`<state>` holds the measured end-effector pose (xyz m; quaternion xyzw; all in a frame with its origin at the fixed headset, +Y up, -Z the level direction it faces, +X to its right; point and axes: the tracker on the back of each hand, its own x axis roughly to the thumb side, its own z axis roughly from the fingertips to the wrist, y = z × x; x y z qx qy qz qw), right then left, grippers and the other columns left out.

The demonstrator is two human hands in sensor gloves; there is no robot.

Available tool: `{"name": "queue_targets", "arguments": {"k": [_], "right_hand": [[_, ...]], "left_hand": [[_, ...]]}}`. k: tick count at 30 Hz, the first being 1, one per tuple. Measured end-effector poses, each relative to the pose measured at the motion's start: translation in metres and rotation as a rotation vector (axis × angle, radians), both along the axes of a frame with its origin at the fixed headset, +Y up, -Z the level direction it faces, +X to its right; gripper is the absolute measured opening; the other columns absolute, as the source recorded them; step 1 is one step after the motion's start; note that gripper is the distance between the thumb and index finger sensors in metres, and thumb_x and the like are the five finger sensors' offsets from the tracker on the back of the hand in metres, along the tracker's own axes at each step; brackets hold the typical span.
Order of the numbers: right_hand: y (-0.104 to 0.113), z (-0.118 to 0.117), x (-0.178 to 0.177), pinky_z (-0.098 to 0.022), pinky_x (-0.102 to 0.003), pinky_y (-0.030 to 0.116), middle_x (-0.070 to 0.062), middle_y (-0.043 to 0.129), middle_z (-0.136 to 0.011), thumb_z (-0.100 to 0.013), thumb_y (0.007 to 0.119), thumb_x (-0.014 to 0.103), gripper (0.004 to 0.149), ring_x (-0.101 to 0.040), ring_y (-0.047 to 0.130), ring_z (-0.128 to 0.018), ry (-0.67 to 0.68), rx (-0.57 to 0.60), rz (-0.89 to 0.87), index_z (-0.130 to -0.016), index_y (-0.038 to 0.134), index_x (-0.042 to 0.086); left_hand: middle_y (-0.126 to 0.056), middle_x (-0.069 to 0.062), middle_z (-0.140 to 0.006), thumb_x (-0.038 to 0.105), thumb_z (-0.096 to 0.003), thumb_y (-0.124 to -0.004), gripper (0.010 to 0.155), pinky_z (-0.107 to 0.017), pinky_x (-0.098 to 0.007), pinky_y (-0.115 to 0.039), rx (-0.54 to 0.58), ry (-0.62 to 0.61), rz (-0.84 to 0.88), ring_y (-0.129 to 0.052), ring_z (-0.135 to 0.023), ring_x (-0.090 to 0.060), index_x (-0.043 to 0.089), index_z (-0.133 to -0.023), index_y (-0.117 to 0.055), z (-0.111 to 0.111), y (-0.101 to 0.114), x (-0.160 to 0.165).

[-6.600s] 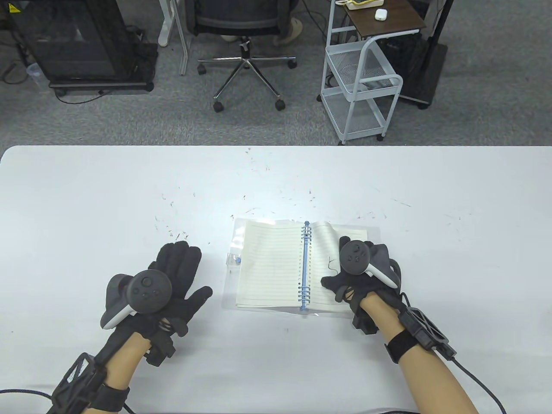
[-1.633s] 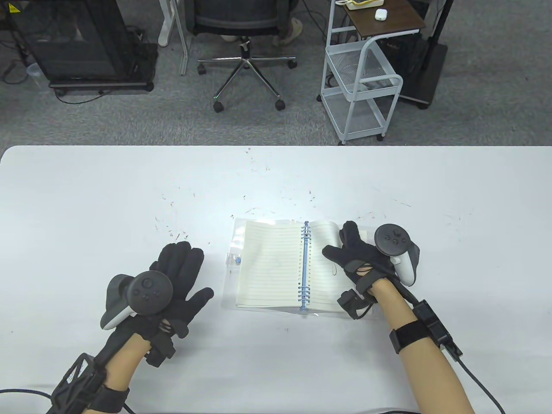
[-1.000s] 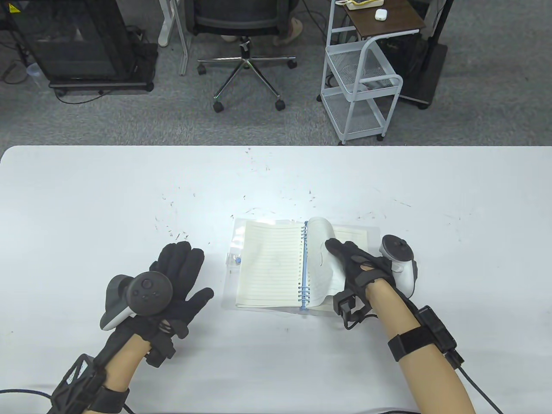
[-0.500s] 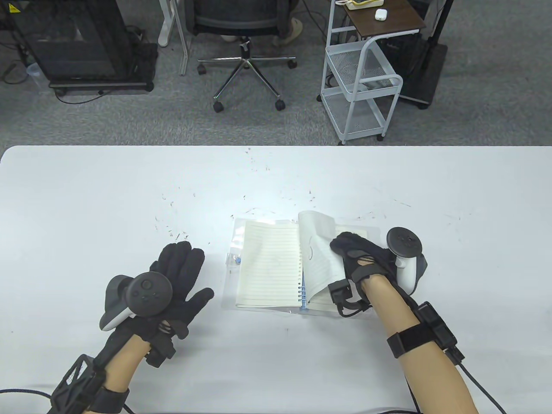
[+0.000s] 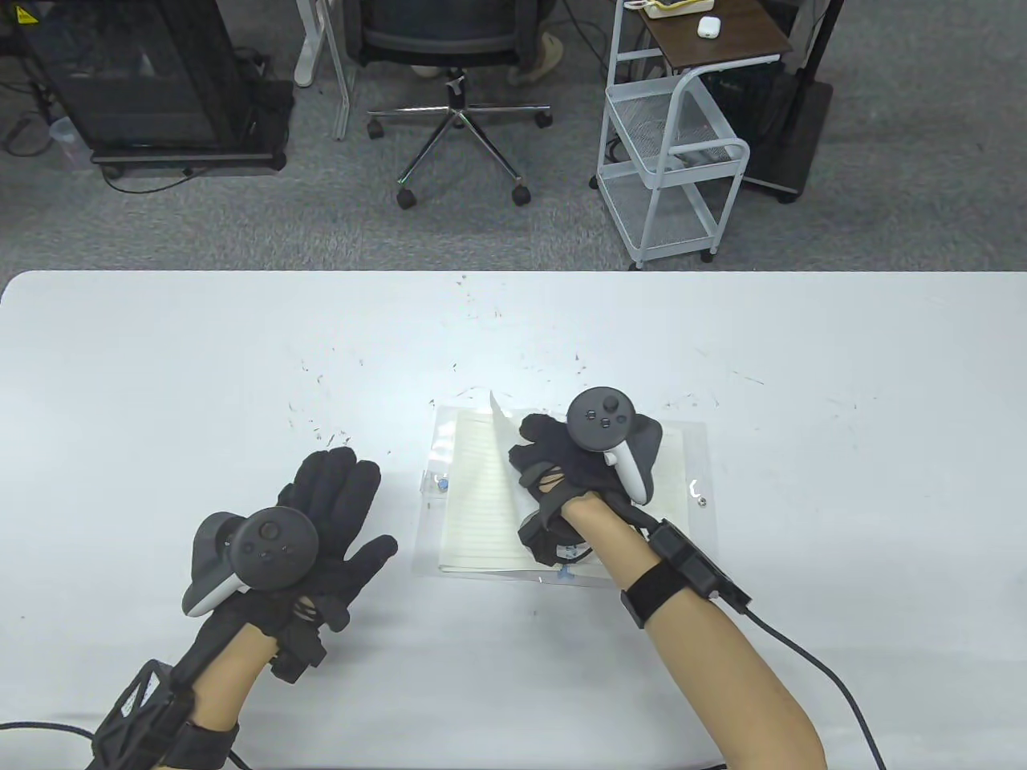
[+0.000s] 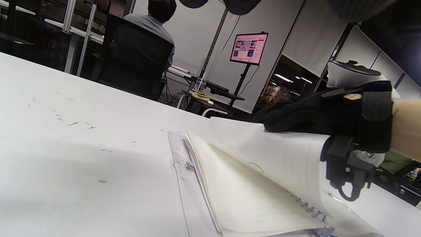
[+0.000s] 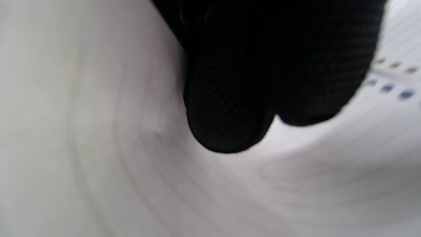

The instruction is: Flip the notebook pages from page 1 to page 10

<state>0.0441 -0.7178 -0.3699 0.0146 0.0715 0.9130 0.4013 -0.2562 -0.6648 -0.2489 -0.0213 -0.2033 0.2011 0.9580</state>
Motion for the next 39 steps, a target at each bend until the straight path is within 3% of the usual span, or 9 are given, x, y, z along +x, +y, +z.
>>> {"name": "queue_targets", "arguments": {"k": [7, 11, 17, 21, 24, 27, 33, 36, 39], "right_hand": [[-0.020, -0.003, -0.039, -0.018, -0.031, 0.095, -0.013, 0.101, -0.060, -0.041, 0.093, 0.029, 0.055, -0.018, 0.110, -0.033, 0.118, 0.011, 0.164, -0.085, 0.070, 0.006], [-0.030, -0.003, -0.051, -0.022, -0.032, 0.095, -0.013, 0.100, -0.066, -0.042, 0.091, 0.035, 0.057, -0.020, 0.110, -0.038, 0.185, -0.041, 0.243, -0.087, 0.067, 0.008], [-0.024, 0.000, -0.045, -0.027, -0.040, 0.093, -0.022, 0.093, -0.075, -0.046, 0.084, 0.046, 0.062, -0.031, 0.107, -0.047, 0.219, -0.074, 0.130, -0.090, 0.064, 0.007], [-0.001, 0.001, -0.012, -0.037, -0.049, 0.087, -0.029, 0.079, -0.086, -0.047, 0.082, 0.051, 0.068, -0.042, 0.097, -0.061, 0.206, -0.018, 0.072, -0.093, 0.060, 0.008], [0.013, -0.003, 0.025, -0.046, -0.058, 0.078, -0.031, 0.067, -0.094, -0.047, 0.080, 0.056, 0.070, -0.050, 0.083, -0.074, 0.176, 0.036, 0.145, -0.094, 0.059, 0.009], [0.015, -0.007, 0.062, -0.054, -0.066, 0.066, -0.031, 0.054, -0.101, -0.048, 0.078, 0.061, 0.077, -0.059, 0.065, -0.084, 0.156, 0.018, 0.244, -0.098, 0.050, 0.009], [-0.014, -0.014, 0.117, -0.060, -0.075, 0.043, -0.032, 0.030, -0.107, -0.048, 0.073, 0.070, 0.092, -0.062, 0.037, -0.095, 0.200, -0.105, 0.511, -0.102, 0.027, 0.010], [-0.036, -0.016, 0.128, -0.061, -0.078, 0.029, -0.031, 0.012, -0.106, -0.047, 0.068, 0.077, 0.101, -0.060, 0.018, -0.096, 0.263, -0.194, 0.589, -0.100, 0.013, 0.012], [-0.052, -0.019, 0.133, -0.061, -0.078, 0.025, -0.031, 0.008, -0.105, -0.044, 0.068, 0.081, 0.108, -0.057, 0.012, -0.096, 0.295, -0.233, 0.644, -0.098, 0.008, 0.009]], "left_hand": [[-0.029, -0.011, -0.119, 0.068, -0.0454, -0.064, 0.085, -0.074, -0.071, -0.039, 0.005, -0.008, 0.002, -0.026, -0.114, -0.048, 0.023, -0.114, -0.040, 0.001, 0.001, 0.000], [-0.029, -0.012, -0.119, 0.068, -0.0453, -0.064, 0.085, -0.074, -0.071, -0.039, 0.007, -0.010, 0.004, -0.026, -0.114, -0.048, 0.023, -0.114, -0.040, 0.001, 0.001, 0.000], [-0.029, -0.012, -0.119, 0.068, -0.0453, -0.064, 0.085, -0.074, -0.071, -0.039, 0.007, -0.008, 0.004, -0.026, -0.114, -0.048, 0.024, -0.114, -0.040, 0.001, 0.002, 0.000], [-0.029, -0.012, -0.119, 0.068, -0.0453, -0.064, 0.085, -0.074, -0.071, -0.039, 0.004, -0.005, 0.003, -0.026, -0.114, -0.048, 0.023, -0.114, -0.040, 0.001, 0.002, 0.000], [-0.029, -0.012, -0.119, 0.068, -0.0453, -0.064, 0.085, -0.074, -0.071, -0.039, -0.001, -0.002, -0.001, -0.026, -0.115, -0.048, 0.024, -0.114, -0.040, 0.001, 0.001, 0.000], [-0.029, -0.011, -0.119, 0.068, -0.0452, -0.064, 0.085, -0.074, -0.071, -0.039, -0.009, -0.001, -0.008, -0.026, -0.114, -0.048, 0.023, -0.114, -0.040, 0.000, 0.000, 0.001], [-0.029, -0.012, -0.119, 0.068, -0.0453, -0.064, 0.085, -0.074, -0.071, -0.039, -0.026, 0.002, -0.020, -0.026, -0.114, -0.048, 0.023, -0.114, -0.040, -0.001, -0.003, 0.002], [-0.029, -0.012, -0.119, 0.068, -0.0452, -0.064, 0.085, -0.074, -0.071, -0.039, -0.033, 0.004, -0.023, -0.026, -0.114, -0.048, 0.023, -0.114, -0.040, -0.002, -0.004, 0.002], [-0.029, -0.012, -0.119, 0.068, -0.0453, -0.064, 0.085, -0.074, -0.071, -0.039, -0.038, 0.005, -0.024, -0.026, -0.114, -0.048, 0.024, -0.114, -0.040, -0.002, -0.004, 0.002]]}}
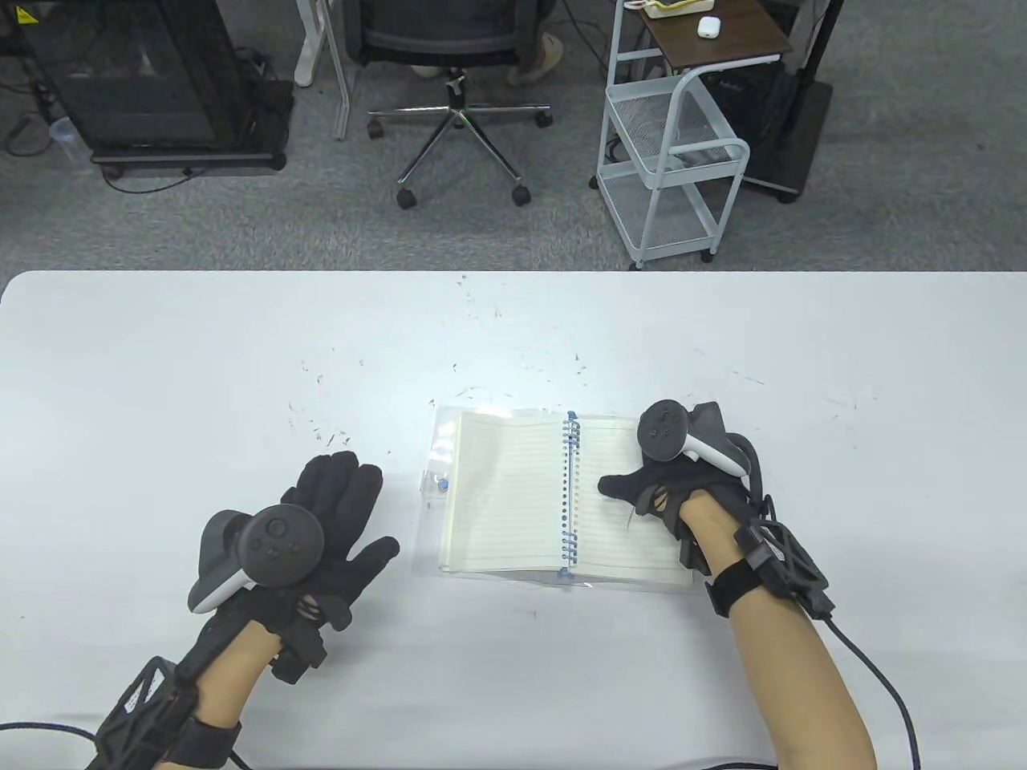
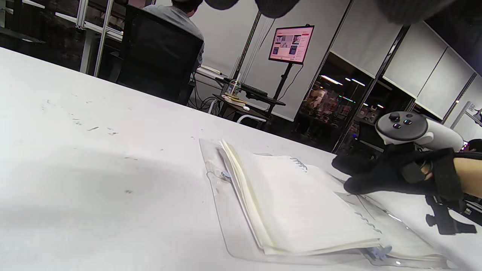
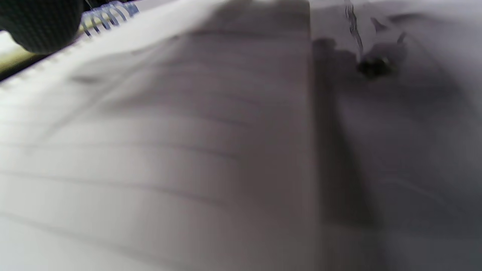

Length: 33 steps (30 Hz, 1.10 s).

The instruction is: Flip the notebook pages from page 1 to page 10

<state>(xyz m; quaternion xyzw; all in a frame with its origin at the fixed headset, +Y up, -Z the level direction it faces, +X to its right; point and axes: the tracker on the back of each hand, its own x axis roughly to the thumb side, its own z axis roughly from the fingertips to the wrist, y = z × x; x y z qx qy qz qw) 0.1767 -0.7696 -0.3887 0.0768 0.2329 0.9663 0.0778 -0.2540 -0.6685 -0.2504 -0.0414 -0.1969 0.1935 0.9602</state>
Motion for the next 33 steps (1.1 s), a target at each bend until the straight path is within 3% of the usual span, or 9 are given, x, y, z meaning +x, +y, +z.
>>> {"name": "queue_targets", "arguments": {"k": [4, 8, 17, 21, 25, 31, 33], "right_hand": [[-0.013, -0.002, 0.001, -0.061, -0.077, 0.022, -0.028, 0.006, -0.103, -0.043, 0.067, 0.082, 0.110, -0.054, 0.007, -0.095, 0.012, -0.059, 0.005, -0.096, 0.007, 0.007], [-0.013, 0.000, 0.000, -0.060, -0.076, 0.021, -0.028, 0.007, -0.103, -0.044, 0.068, 0.079, 0.108, -0.053, 0.008, -0.094, 0.019, -0.031, -0.026, -0.096, 0.009, 0.005], [0.000, 0.011, -0.011, -0.060, -0.075, 0.028, -0.024, 0.031, -0.106, -0.046, 0.083, 0.054, 0.092, -0.050, 0.024, -0.097, 0.011, 0.070, -0.152, -0.098, 0.024, 0.006], [0.008, 0.017, -0.017, -0.061, -0.073, 0.038, -0.021, 0.047, -0.104, -0.048, 0.080, 0.044, 0.076, -0.048, 0.039, -0.097, 0.023, 0.129, -0.179, -0.098, 0.036, 0.008], [0.016, 0.024, -0.019, -0.060, -0.073, 0.045, -0.022, 0.057, -0.102, -0.049, 0.079, 0.038, 0.068, -0.051, 0.048, -0.094, -0.033, 0.133, -0.324, -0.097, 0.043, 0.008], [0.027, 0.032, -0.019, -0.057, -0.068, 0.062, -0.024, 0.057, -0.102, -0.050, 0.077, 0.033, 0.064, -0.056, 0.059, -0.089, -0.119, 0.115, -0.519, -0.097, 0.043, 0.008], [0.029, 0.035, -0.016, -0.056, -0.069, 0.065, -0.024, 0.052, -0.103, -0.050, 0.078, 0.039, 0.068, -0.060, 0.059, -0.087, -0.180, 0.113, -0.603, -0.098, 0.040, 0.009]], "left_hand": [[-0.029, -0.012, -0.119, 0.068, -0.0453, -0.064, 0.085, -0.074, -0.071, -0.039, -0.002, 0.000, 0.001, -0.026, -0.114, -0.048, 0.023, -0.114, -0.040, 0.000, 0.000, 0.000], [-0.029, -0.012, -0.119, 0.068, -0.0453, -0.064, 0.085, -0.074, -0.071, -0.039, 0.003, -0.005, 0.001, -0.026, -0.114, -0.048, 0.023, -0.114, -0.041, 0.000, 0.001, 0.000], [-0.029, -0.012, -0.119, 0.068, -0.0454, -0.064, 0.085, -0.074, -0.071, -0.039, 0.010, -0.007, 0.004, -0.026, -0.114, -0.048, 0.023, -0.114, -0.040, 0.001, 0.001, 0.001], [-0.029, -0.012, -0.119, 0.068, -0.0453, -0.064, 0.085, -0.074, -0.071, -0.039, 0.016, -0.010, 0.006, -0.026, -0.114, -0.048, 0.023, -0.114, -0.041, 0.001, 0.002, 0.001], [-0.028, -0.012, -0.119, 0.068, -0.0454, -0.064, 0.085, -0.074, -0.071, -0.039, 0.024, -0.011, 0.010, -0.026, -0.114, -0.048, 0.023, -0.114, -0.041, 0.002, 0.003, 0.001], [-0.028, -0.011, -0.119, 0.068, -0.0458, -0.064, 0.085, -0.074, -0.071, -0.039, 0.028, -0.014, 0.011, -0.026, -0.114, -0.048, 0.024, -0.114, -0.040, 0.002, 0.003, 0.001], [-0.028, -0.012, -0.119, 0.068, -0.0458, -0.064, 0.085, -0.074, -0.071, -0.039, 0.031, -0.013, 0.014, -0.026, -0.114, -0.048, 0.023, -0.114, -0.040, 0.002, 0.004, 0.001]]}}
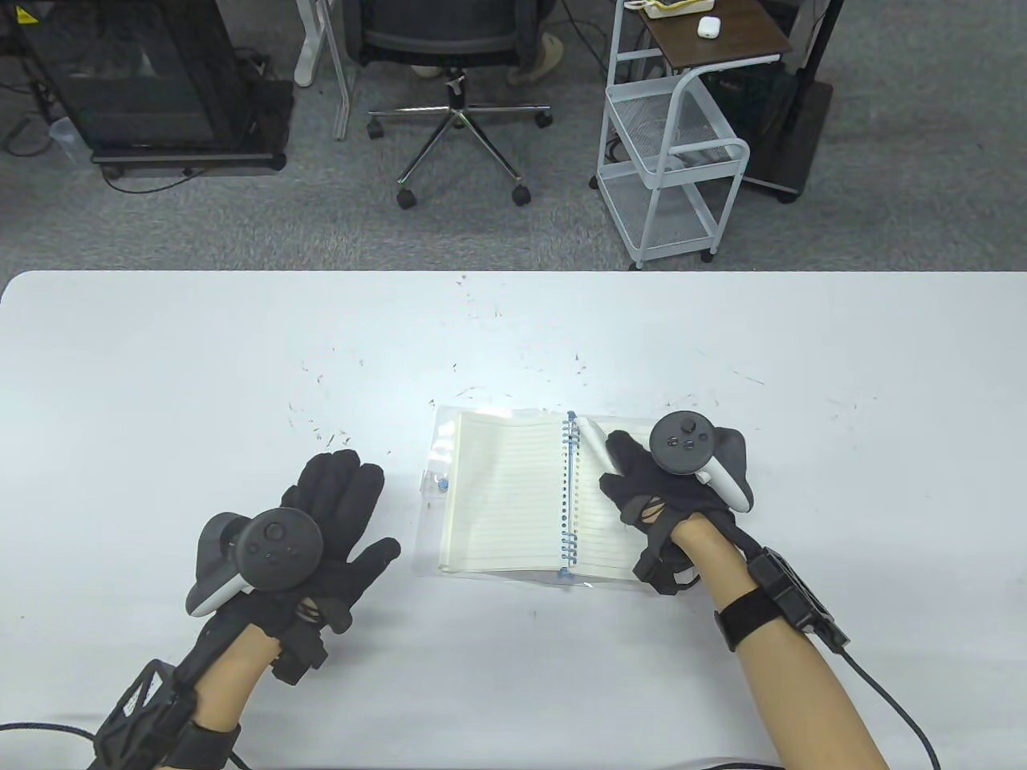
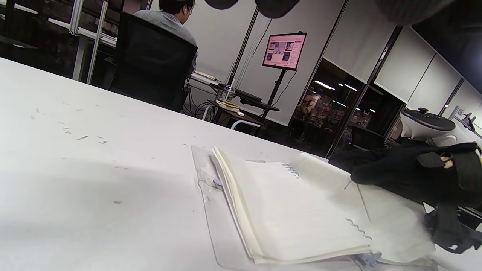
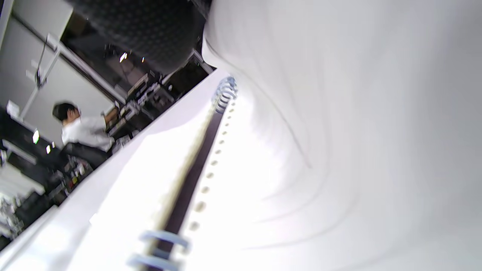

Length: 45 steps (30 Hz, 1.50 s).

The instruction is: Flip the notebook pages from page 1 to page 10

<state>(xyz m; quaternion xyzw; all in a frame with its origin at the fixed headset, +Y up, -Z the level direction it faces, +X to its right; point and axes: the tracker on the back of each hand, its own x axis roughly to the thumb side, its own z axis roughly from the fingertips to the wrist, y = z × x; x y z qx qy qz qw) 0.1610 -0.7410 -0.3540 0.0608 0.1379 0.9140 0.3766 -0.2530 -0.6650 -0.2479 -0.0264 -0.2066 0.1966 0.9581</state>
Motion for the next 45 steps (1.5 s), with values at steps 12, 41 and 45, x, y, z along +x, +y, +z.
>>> {"name": "queue_targets", "arguments": {"k": [12, 41, 45], "right_hand": [[0.006, 0.020, 0.034, -0.047, -0.054, 0.082, -0.041, 0.034, -0.095, -0.049, 0.079, 0.045, 0.083, -0.067, 0.057, -0.080, -0.420, -0.115, -0.413, -0.095, 0.030, -0.003], [0.024, 0.013, 0.015, -0.019, -0.029, 0.097, -0.016, 0.100, -0.064, -0.042, 0.093, 0.028, 0.052, -0.020, 0.113, -0.039, -0.462, -0.076, -0.420, -0.082, 0.072, 0.002], [0.033, 0.005, -0.015, -0.018, -0.029, 0.097, -0.015, 0.101, -0.062, -0.042, 0.094, 0.028, 0.051, -0.020, 0.113, -0.036, -0.392, -0.050, -0.387, -0.081, 0.073, 0.002]], "left_hand": [[-0.028, -0.011, -0.119, 0.068, -0.0457, -0.064, 0.085, -0.074, -0.071, -0.039, 0.003, 0.001, 0.004, -0.026, -0.114, -0.048, 0.023, -0.114, -0.041, 0.000, 0.000, 0.000], [-0.028, -0.012, -0.119, 0.068, -0.0458, -0.064, 0.085, -0.074, -0.071, -0.039, 0.004, 0.000, 0.004, -0.026, -0.114, -0.048, 0.023, -0.114, -0.041, 0.001, 0.002, 0.000], [-0.029, -0.012, -0.119, 0.068, -0.0454, -0.064, 0.085, -0.074, -0.071, -0.039, 0.009, -0.001, 0.007, -0.026, -0.114, -0.048, 0.023, -0.114, -0.041, 0.001, 0.003, 0.000]]}}
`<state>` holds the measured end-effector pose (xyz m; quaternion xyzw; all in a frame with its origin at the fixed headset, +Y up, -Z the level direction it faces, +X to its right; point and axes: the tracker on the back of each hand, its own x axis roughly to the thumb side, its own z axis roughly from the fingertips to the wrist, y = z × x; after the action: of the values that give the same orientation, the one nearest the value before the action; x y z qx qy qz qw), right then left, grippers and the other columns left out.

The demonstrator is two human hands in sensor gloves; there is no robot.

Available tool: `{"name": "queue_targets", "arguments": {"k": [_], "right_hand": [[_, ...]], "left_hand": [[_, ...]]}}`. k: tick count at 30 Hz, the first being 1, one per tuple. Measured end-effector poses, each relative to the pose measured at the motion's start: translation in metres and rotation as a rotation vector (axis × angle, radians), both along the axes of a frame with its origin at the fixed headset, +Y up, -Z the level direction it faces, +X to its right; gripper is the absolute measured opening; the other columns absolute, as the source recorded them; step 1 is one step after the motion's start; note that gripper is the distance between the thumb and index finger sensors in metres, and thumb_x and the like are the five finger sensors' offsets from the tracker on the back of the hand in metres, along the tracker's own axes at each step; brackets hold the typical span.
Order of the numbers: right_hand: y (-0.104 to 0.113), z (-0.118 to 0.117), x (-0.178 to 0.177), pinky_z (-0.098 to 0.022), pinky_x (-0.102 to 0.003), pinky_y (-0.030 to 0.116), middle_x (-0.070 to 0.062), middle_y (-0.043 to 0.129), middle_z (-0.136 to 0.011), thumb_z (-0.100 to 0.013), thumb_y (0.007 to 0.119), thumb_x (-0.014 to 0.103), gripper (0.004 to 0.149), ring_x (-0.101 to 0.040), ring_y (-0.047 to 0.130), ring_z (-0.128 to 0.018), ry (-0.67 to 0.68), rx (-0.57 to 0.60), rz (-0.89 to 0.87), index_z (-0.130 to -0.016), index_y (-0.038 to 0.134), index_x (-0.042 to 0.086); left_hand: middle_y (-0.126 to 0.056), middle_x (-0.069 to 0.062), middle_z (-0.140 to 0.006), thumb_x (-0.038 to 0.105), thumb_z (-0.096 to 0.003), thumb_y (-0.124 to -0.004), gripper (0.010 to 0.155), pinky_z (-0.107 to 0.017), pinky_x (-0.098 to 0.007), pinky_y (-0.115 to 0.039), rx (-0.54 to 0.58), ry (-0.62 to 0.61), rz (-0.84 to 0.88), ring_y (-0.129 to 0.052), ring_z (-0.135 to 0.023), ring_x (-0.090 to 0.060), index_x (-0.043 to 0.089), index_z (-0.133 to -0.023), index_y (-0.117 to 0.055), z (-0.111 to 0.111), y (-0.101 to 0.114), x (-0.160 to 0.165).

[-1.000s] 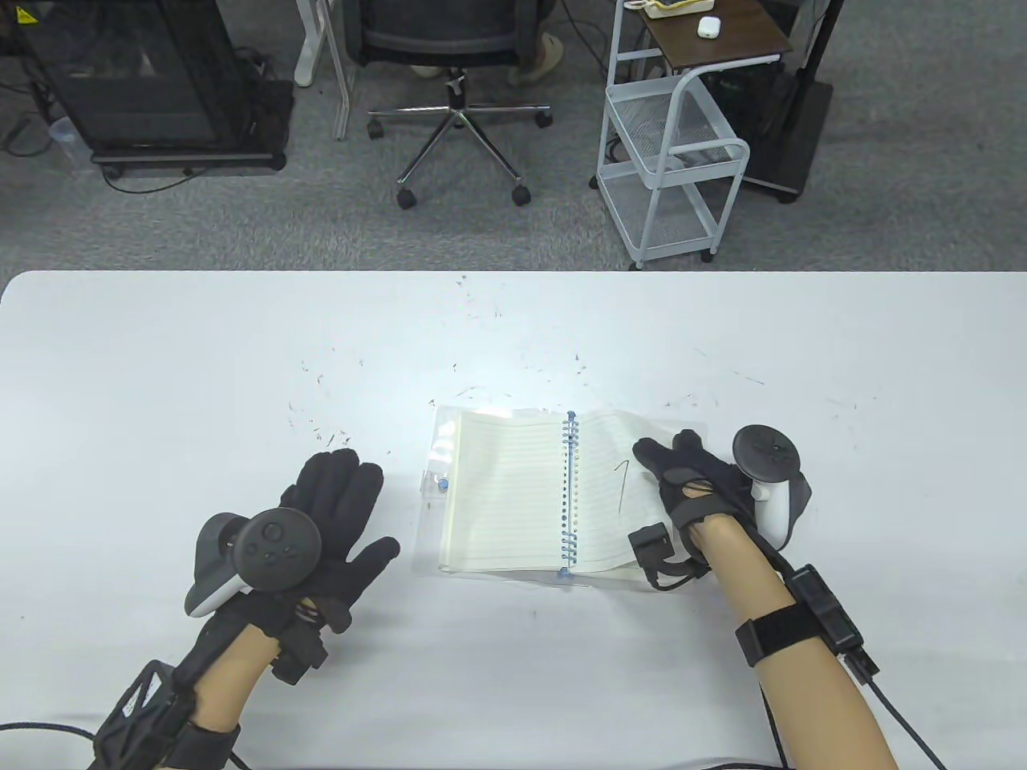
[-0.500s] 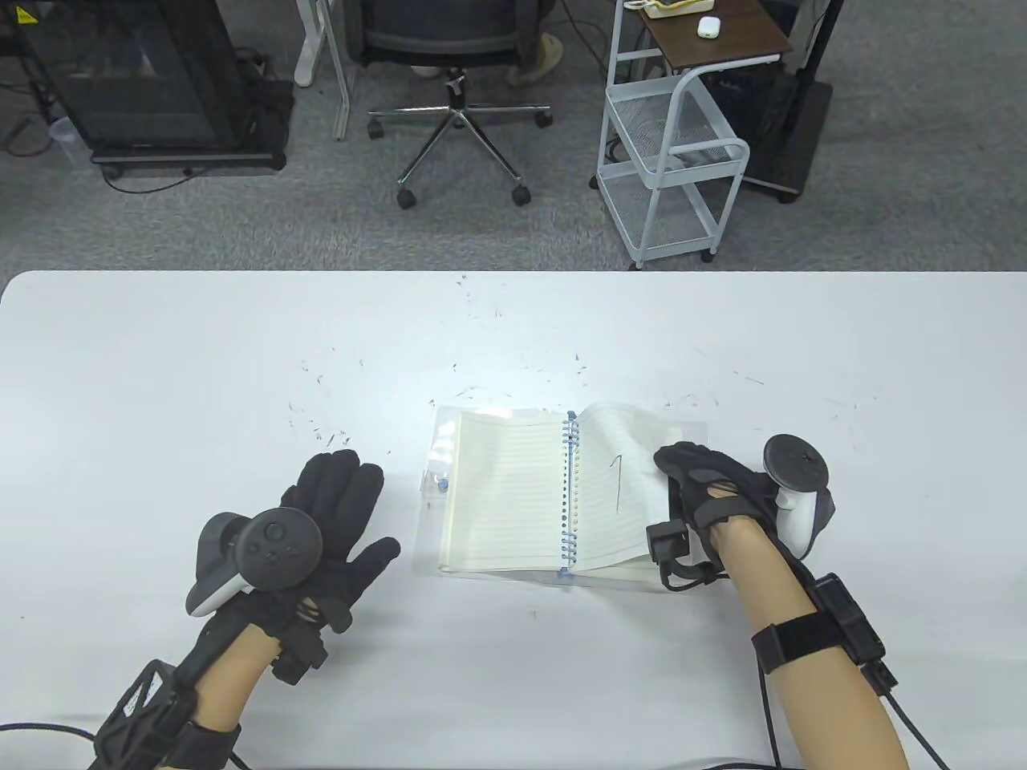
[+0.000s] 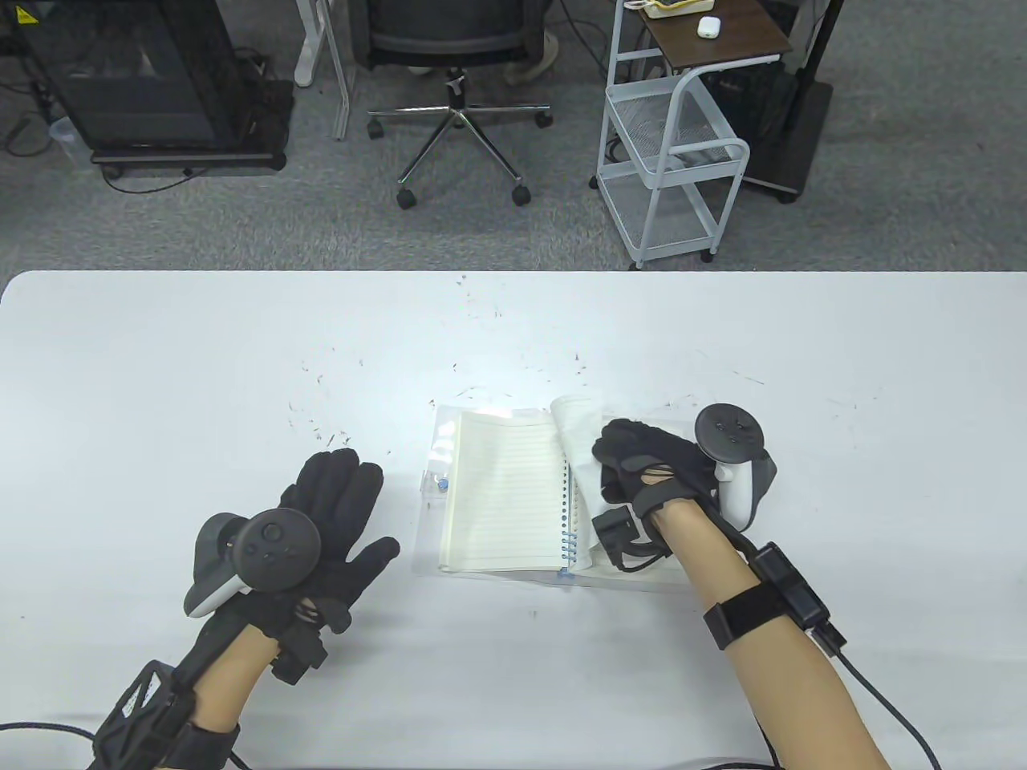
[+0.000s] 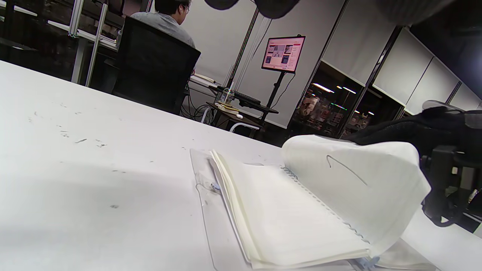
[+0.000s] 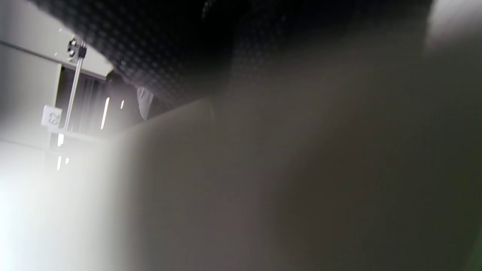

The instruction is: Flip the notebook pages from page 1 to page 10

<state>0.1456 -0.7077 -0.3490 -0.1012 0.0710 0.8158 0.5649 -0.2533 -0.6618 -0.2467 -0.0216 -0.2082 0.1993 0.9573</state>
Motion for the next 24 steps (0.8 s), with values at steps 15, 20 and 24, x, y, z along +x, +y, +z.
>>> {"name": "queue_targets", "arguments": {"k": [15, 20, 24], "right_hand": [[-0.023, -0.035, -0.106, -0.015, -0.028, 0.096, -0.016, 0.104, -0.057, -0.040, 0.095, 0.027, 0.050, -0.019, 0.114, -0.031, 0.184, 0.013, 0.350, -0.079, 0.076, 0.001], [-0.039, -0.040, -0.119, -0.015, -0.028, 0.096, -0.016, 0.104, -0.058, -0.040, 0.095, 0.027, 0.050, -0.019, 0.114, -0.032, 0.221, -0.010, 0.433, -0.079, 0.076, 0.001], [-0.047, -0.043, -0.123, -0.020, -0.030, 0.096, -0.015, 0.101, -0.064, -0.042, 0.091, 0.034, 0.054, -0.020, 0.113, -0.038, 0.298, -0.075, 0.479, -0.083, 0.072, 0.003]], "left_hand": [[-0.029, -0.012, -0.119, 0.068, -0.0454, -0.064, 0.085, -0.074, -0.071, -0.039, 0.010, -0.008, 0.009, -0.026, -0.114, -0.048, 0.023, -0.114, -0.041, 0.001, 0.001, 0.000], [-0.029, -0.012, -0.119, 0.068, -0.0454, -0.064, 0.085, -0.074, -0.071, -0.039, 0.004, -0.011, 0.005, -0.026, -0.114, -0.048, 0.023, -0.114, -0.041, 0.001, 0.001, 0.001], [-0.029, -0.012, -0.119, 0.068, -0.0453, -0.064, 0.085, -0.074, -0.071, -0.039, 0.002, -0.012, 0.002, -0.026, -0.115, -0.048, 0.023, -0.114, -0.041, 0.001, 0.001, 0.001]]}}
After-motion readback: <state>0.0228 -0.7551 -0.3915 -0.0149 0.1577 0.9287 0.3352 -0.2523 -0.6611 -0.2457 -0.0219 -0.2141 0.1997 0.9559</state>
